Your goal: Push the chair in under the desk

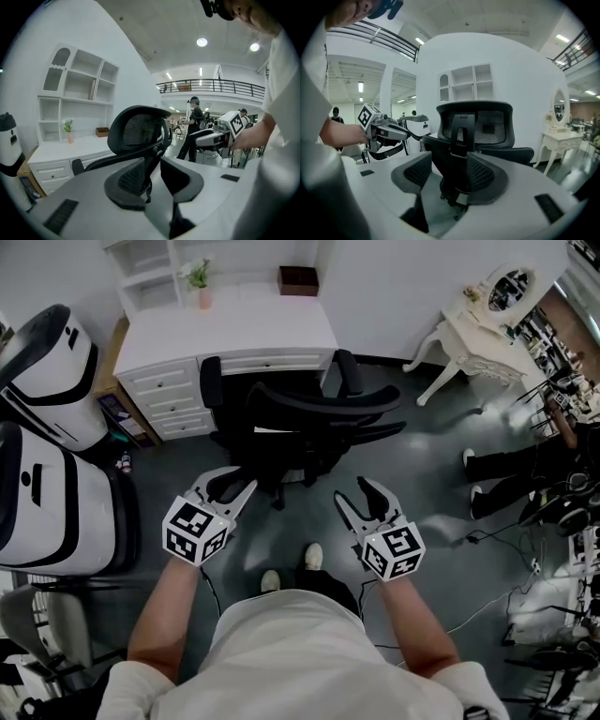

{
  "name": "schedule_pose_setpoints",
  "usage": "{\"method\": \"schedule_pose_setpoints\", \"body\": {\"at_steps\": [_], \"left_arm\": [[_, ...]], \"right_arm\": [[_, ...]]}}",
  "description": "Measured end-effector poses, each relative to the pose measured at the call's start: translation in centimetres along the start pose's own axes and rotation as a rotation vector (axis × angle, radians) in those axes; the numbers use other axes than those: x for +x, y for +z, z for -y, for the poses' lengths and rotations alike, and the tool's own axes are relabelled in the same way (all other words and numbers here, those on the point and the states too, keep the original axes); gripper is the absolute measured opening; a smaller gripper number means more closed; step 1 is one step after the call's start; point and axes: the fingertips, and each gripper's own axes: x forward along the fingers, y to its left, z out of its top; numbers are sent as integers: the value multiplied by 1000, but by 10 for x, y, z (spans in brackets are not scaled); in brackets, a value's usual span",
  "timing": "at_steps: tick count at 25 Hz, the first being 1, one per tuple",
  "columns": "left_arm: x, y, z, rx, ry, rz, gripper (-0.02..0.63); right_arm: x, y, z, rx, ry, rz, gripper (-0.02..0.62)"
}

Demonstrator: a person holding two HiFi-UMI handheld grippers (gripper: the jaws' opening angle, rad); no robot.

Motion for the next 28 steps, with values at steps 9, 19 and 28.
{"method": "schedule_pose_setpoints", "body": {"at_steps": [9,19,28], "left_arm": [[-18,-7,62,-35,-31,25,17],[-8,-14,159,-67,40,38,-5],[-2,-18,255,-101,83,42,-5]], "right_arm": [[-37,-4,-19,21,60,31,218],[-108,-23,-1,-10,162,75,14],[-181,-50,16,-25,271,71,5]]}}
